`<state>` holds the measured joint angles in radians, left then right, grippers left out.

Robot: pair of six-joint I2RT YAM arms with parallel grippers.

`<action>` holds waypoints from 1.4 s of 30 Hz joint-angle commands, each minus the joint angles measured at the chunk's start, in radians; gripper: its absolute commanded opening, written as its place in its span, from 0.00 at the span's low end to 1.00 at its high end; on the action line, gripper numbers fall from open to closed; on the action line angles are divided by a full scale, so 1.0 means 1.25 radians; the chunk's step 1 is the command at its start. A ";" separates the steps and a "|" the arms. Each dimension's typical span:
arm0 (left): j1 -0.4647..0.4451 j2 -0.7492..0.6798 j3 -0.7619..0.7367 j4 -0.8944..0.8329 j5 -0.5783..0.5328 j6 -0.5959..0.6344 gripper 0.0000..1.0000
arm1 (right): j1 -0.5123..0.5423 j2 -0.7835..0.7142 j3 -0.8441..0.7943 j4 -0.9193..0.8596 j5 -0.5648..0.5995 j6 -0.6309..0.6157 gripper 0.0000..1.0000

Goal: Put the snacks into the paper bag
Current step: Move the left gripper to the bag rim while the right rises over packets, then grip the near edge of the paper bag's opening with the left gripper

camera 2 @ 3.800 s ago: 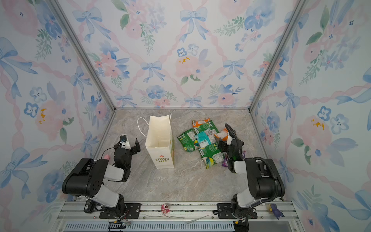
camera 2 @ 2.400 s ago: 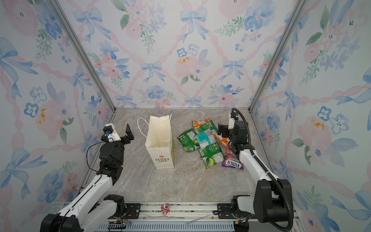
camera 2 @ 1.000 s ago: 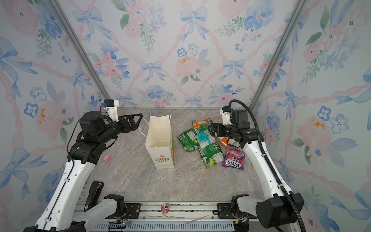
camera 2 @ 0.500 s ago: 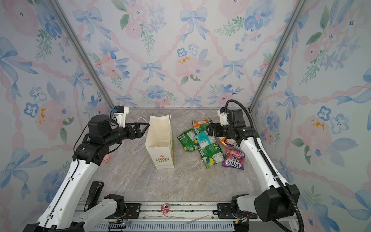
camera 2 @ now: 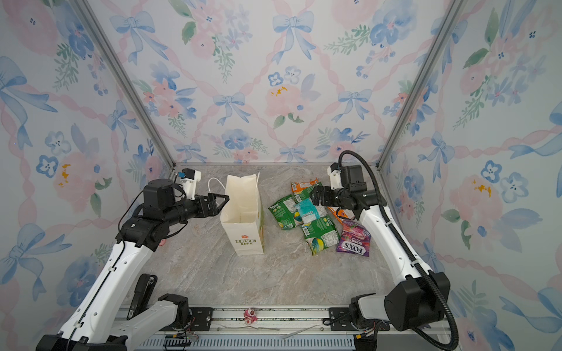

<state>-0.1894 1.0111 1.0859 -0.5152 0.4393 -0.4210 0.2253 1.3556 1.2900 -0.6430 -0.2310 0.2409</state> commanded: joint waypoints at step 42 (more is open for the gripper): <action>-0.093 0.070 -0.012 0.000 -0.212 -0.074 0.72 | 0.016 0.043 -0.034 0.032 0.015 0.004 0.97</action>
<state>-0.3008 1.0927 1.0428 -0.5255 0.1642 -0.5026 0.2329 1.4052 1.2671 -0.6086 -0.2127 0.2478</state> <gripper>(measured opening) 0.721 0.965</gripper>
